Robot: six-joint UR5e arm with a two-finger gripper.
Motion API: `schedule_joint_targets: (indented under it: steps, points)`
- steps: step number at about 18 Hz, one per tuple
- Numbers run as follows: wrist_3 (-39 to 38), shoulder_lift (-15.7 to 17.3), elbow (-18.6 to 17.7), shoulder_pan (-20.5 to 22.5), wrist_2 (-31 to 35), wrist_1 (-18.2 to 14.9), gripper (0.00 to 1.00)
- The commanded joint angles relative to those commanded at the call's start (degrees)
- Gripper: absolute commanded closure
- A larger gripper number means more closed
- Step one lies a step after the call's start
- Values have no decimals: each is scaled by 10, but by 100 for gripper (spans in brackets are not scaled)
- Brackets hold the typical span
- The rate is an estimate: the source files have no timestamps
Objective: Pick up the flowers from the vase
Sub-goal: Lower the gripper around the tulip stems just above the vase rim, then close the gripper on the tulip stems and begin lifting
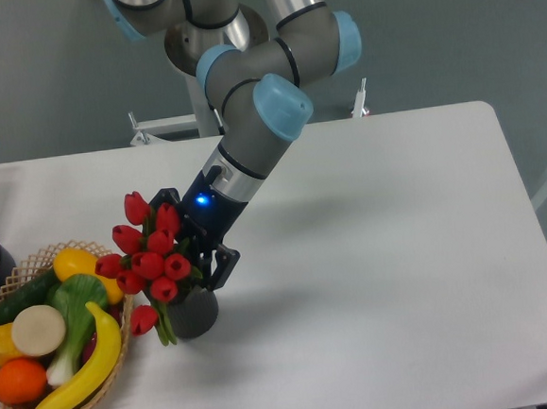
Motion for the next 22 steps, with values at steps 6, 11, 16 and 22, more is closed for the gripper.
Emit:
schedule_joint_targets:
  steps: [6,11,16,22]
  points:
    - [1,-2,0,-1,0,0,38]
    - [8,-3,0,3,-17,5,45]
    - [8,-2,0,7,-25,6,52]
    - [8,-1,-2,11,-27,5,55]
